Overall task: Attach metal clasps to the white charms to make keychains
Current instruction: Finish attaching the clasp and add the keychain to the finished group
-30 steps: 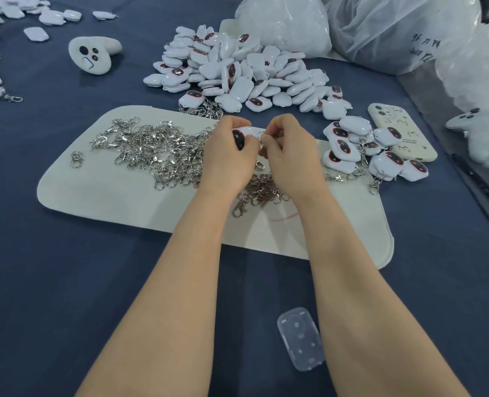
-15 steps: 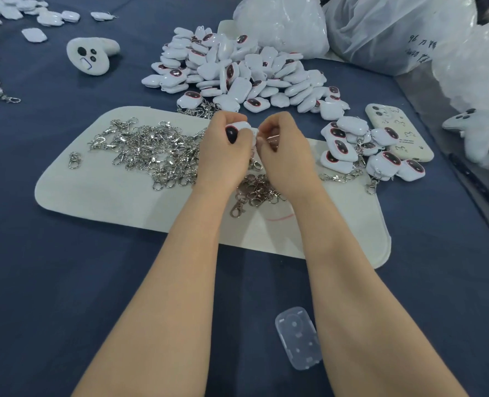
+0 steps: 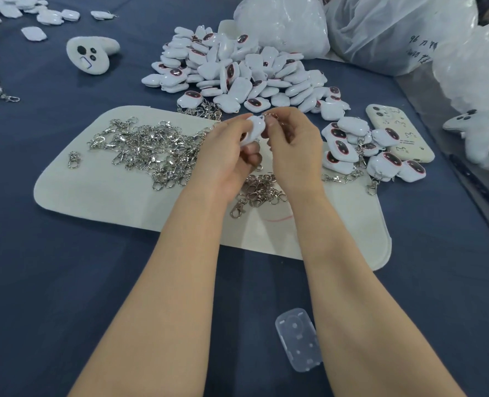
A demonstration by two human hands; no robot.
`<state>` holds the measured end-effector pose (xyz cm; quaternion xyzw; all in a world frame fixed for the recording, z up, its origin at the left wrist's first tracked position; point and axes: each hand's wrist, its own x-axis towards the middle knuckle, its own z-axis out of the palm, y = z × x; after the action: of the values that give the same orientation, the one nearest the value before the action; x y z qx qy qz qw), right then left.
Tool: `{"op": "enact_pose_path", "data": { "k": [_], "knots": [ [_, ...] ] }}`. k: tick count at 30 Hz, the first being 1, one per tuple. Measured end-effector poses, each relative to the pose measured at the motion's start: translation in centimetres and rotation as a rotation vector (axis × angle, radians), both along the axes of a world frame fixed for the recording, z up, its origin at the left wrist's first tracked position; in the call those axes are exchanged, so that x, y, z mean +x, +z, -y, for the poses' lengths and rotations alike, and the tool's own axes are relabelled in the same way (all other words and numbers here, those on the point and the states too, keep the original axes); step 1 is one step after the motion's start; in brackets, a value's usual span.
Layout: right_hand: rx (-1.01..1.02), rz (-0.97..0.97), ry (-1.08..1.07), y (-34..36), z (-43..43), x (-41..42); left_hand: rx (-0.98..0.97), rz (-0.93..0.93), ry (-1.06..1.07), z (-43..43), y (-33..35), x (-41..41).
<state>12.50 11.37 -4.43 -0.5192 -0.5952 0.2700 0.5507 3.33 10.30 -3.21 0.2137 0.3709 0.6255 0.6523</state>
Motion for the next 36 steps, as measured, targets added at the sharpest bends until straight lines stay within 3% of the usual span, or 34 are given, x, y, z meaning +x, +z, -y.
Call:
{"op": "enact_pose_path", "data": {
  "k": [3,7,10,12,16,19,23,25,29,31,34,36],
  "knots": [
    [0.101,0.25,-0.017,0.1,0.0,0.4,-0.026,-0.093,0.032,-0.2,-0.3,0.0],
    [0.083,0.433,0.007,0.3,-0.3,0.7,0.166,-0.741,0.209,-0.3,-0.8,-0.3],
    [-0.041,0.408,0.036,0.2,-0.4,1.0,0.308,-0.943,0.23,0.1,-0.8,-0.2],
    [-0.1,0.264,0.062,0.2,-0.3,0.9,0.253,-0.849,0.206,0.0,-0.9,-0.2],
    [-0.085,-0.016,0.096,0.3,0.0,0.6,-0.017,-0.3,0.079,-0.3,-0.4,-0.4],
    [-0.079,-0.02,0.099,0.2,0.0,0.3,-0.083,0.001,0.0,-0.2,-0.1,-0.6],
    [-0.032,0.04,0.054,0.4,-0.2,0.4,-0.108,0.144,-0.092,0.1,0.0,-0.7],
    [0.007,0.171,0.048,0.5,-0.1,0.6,-0.117,0.046,-0.051,0.2,0.0,-0.6],
    [0.004,0.468,0.088,1.0,-0.1,1.3,0.083,-0.745,0.199,0.1,-0.4,-0.7],
    [-0.021,0.542,0.128,1.3,-0.1,1.7,0.241,-0.978,0.246,0.5,-0.5,-0.6],
    [-0.069,0.522,0.117,1.3,-0.1,1.6,0.296,-1.022,0.25,0.5,-0.8,-0.4],
    [-0.107,0.306,0.107,1.0,0.1,1.2,0.201,-0.846,0.234,0.1,-0.9,-0.4]
  ]
}}
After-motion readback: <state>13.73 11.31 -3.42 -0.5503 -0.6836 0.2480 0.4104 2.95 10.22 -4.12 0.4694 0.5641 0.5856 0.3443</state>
